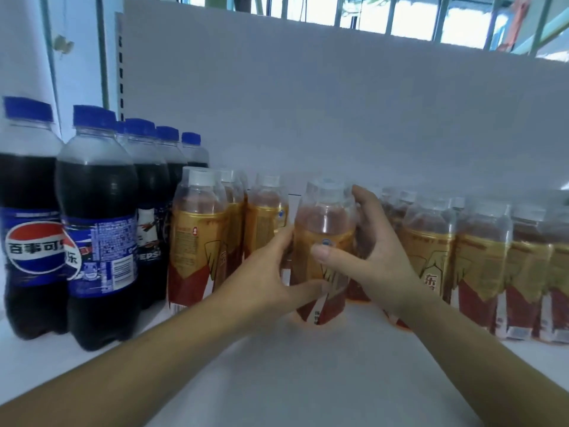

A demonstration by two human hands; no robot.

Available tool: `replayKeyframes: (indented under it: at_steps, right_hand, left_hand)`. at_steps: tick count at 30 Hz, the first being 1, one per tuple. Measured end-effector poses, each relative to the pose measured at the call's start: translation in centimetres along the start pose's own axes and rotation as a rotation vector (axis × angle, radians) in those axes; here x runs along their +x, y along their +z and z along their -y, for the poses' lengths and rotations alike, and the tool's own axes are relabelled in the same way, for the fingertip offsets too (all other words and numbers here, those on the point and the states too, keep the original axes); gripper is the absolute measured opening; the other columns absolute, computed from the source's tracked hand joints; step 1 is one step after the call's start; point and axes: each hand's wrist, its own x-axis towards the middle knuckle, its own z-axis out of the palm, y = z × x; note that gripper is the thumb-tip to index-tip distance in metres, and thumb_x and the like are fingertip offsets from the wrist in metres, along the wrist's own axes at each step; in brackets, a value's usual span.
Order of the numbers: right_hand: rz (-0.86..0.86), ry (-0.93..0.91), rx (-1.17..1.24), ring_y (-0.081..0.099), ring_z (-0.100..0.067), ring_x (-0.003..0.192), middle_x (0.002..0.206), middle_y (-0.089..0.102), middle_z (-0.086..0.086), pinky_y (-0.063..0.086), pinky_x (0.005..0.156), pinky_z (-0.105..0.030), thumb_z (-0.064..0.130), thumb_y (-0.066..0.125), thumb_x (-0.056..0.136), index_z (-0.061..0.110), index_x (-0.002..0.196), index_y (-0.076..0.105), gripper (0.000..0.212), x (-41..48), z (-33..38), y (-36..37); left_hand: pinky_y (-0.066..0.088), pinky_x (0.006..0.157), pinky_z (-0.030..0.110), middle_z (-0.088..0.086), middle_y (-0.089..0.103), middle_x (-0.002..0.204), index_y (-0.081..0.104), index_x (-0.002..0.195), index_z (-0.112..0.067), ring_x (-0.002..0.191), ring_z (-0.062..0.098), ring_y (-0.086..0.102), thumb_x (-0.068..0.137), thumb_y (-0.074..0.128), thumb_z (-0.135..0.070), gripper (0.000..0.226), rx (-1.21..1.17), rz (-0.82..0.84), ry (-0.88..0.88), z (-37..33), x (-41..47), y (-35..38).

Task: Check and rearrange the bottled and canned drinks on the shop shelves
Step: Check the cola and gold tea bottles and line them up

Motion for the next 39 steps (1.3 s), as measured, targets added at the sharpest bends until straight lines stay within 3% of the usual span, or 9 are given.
replayKeyframes:
  at_steps: [5,8,13,19,22,24,26,33,39]
  right_hand:
    - [0.005,0.163,0.027,0.064,0.006,0.108,0.125,0.062,0.018,0.053,0.087,-0.014,0.018,0.077,0.085,0.043,0.131,0.043,0.062,0.5,0.0,0.3]
    - [0.043,0.285,0.054,0.068,0.0,0.101,0.111,0.065,0.021,0.053,0.071,-0.013,0.026,0.074,0.089,0.054,0.117,0.042,0.05,0.7,0.6,-0.4]
    - [0.123,0.435,-0.098,0.066,-0.009,0.111,0.12,0.069,0.012,0.051,0.095,-0.032,0.044,0.084,0.071,0.035,0.146,0.038,0.089,-0.1,1.4,-1.2]
    - [0.085,0.472,-0.104,0.069,0.0,0.086,0.108,0.07,0.013,0.05,0.068,-0.015,0.021,0.081,0.083,0.032,0.128,0.045,0.059,-1.1,2.0,-0.5]
    - [0.072,0.46,-0.126,0.071,-0.002,0.092,0.109,0.071,0.011,0.056,0.078,-0.022,0.022,0.082,0.083,0.029,0.129,0.048,0.058,-0.8,2.2,0.9]
    - [0.072,0.45,-0.139,0.068,-0.009,0.103,0.115,0.069,0.01,0.057,0.092,-0.036,0.027,0.084,0.081,0.031,0.133,0.047,0.064,-0.3,2.1,2.1]
    - [0.074,0.429,-0.132,0.067,-0.008,0.102,0.112,0.067,0.013,0.057,0.091,-0.034,0.028,0.085,0.079,0.032,0.134,0.047,0.067,0.1,2.2,3.6]
    - [0.075,0.362,-0.137,0.063,-0.005,0.096,0.107,0.06,0.013,0.055,0.079,-0.023,0.021,0.084,0.08,0.027,0.125,0.046,0.059,0.7,2.7,6.4]
    - [0.091,0.381,-0.054,0.06,0.006,0.074,0.083,0.061,0.021,0.048,0.068,-0.013,0.011,0.076,0.087,0.037,0.084,0.05,0.037,0.3,2.5,7.3]
  left_hand:
    - [0.027,0.116,0.027,-0.023,0.013,0.162,-0.003,0.155,-0.045,0.147,0.0,0.02,0.089,0.072,-0.033,0.101,0.274,-0.078,0.0,-2.5,-0.5,-0.7]
    - [0.027,0.12,0.034,-0.01,0.025,0.162,0.007,0.158,-0.034,0.147,0.008,0.025,0.096,0.061,-0.03,0.082,0.632,-0.24,0.151,-4.2,-1.3,-1.8]
    - [-0.005,0.121,0.038,0.003,0.028,0.162,0.03,0.155,-0.02,0.153,0.021,0.011,0.097,0.05,-0.033,0.062,1.097,-0.3,0.341,-4.5,-0.5,-4.6]
    - [-0.008,0.124,0.041,0.002,0.029,0.161,0.033,0.152,-0.017,0.153,0.019,0.006,0.096,0.054,-0.029,0.061,0.874,-0.471,0.229,-2.6,-0.7,-4.7]
    - [0.003,0.125,0.052,0.003,0.026,0.162,0.035,0.151,-0.016,0.154,0.018,0.004,0.092,0.051,-0.027,0.062,0.84,-0.503,0.262,-1.1,-1.0,-4.9]
    - [0.002,0.125,0.05,0.001,0.014,0.166,0.033,0.152,-0.018,0.154,0.014,-0.003,0.091,0.055,-0.021,0.065,0.775,-0.517,0.3,-0.6,-1.0,-4.9]
    - [0.0,0.126,0.047,-0.002,0.01,0.167,0.034,0.151,-0.019,0.154,0.011,-0.004,0.09,0.057,-0.016,0.066,0.729,-0.533,0.328,-0.3,-1.1,-4.8]
    - [-0.001,0.126,0.043,-0.002,0.036,0.157,0.051,0.14,-0.019,0.152,0.012,0.012,0.086,0.053,-0.02,0.054,0.724,-0.498,0.391,0.4,-1.5,-5.3]
    - [0.004,0.126,0.043,-0.002,0.052,0.146,0.055,0.138,-0.017,0.144,0.01,0.031,0.093,0.052,-0.026,0.046,0.671,-0.52,0.425,0.4,-1.8,-5.3]
